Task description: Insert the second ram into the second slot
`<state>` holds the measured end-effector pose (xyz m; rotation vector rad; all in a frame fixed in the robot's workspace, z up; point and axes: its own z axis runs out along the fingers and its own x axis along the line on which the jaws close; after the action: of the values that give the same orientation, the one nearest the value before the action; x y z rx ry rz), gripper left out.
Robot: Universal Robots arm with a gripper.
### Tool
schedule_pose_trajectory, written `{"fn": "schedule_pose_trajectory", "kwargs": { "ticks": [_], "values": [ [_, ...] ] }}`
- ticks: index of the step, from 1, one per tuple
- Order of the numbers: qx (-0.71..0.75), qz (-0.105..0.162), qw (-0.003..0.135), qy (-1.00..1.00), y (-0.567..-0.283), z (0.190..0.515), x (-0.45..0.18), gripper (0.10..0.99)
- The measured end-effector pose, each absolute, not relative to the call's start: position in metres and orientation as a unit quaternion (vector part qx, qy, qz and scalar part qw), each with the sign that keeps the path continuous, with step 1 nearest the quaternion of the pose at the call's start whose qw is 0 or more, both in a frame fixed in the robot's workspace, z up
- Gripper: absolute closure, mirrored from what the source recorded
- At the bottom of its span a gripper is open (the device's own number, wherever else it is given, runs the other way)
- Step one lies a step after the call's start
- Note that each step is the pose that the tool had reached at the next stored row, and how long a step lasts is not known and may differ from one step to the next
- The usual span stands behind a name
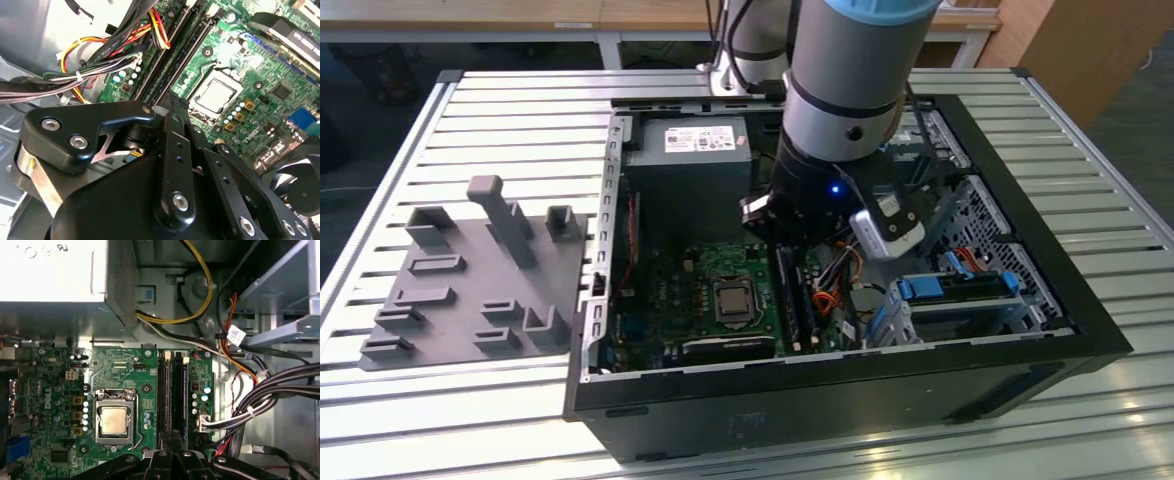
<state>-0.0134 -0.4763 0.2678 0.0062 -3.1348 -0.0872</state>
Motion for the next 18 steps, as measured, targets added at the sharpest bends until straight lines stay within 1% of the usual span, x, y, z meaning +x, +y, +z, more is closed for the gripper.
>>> {"fn": "schedule_pose_trajectory", "kwargs": {
  "ticks": [8, 18],
  "values": [
    [0.003, -0.028, 0.003, -1.0, -0.476, 0.255, -0.013, 0.98],
    [0.003, -0.028, 0.003, -1.0, -0.476, 0.249, -0.013, 0.98]
  ]
}}
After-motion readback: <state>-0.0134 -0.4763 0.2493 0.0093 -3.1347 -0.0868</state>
